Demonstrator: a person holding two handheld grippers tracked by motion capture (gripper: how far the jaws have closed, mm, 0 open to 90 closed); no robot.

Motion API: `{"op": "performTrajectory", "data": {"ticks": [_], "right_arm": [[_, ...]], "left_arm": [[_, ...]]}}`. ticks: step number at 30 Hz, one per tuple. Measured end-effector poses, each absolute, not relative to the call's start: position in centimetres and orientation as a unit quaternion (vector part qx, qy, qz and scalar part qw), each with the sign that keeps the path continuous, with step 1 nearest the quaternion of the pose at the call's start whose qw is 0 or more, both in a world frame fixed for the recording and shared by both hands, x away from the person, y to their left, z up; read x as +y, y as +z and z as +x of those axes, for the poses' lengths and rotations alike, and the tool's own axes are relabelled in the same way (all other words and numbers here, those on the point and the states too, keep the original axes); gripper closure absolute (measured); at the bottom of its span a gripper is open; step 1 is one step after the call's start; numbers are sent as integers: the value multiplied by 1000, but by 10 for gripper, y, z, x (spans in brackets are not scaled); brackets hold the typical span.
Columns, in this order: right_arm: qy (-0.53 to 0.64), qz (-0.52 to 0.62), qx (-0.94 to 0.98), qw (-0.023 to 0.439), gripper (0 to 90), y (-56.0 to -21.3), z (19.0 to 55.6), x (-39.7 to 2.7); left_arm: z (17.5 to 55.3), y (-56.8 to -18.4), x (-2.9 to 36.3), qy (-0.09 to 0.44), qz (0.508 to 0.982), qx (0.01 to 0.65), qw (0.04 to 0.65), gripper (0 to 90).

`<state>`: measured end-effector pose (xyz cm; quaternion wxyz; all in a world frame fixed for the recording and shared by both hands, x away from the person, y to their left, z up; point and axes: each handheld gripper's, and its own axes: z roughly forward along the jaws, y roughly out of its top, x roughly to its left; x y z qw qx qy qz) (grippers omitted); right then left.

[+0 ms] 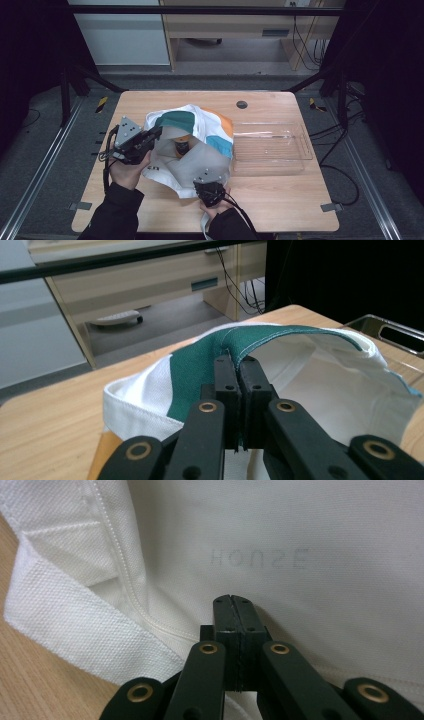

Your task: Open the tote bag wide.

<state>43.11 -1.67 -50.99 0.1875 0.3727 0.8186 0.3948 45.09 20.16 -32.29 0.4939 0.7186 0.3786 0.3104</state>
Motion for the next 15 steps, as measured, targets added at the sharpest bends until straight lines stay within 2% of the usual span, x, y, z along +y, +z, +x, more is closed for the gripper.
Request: {"op": "performTrajectory", "data": {"ticks": [15], "right_arm": [[394,372,819,187,900,-510,431,-17]], "left_arm": [[470,-301,194,336,702,383,498,884]]}}
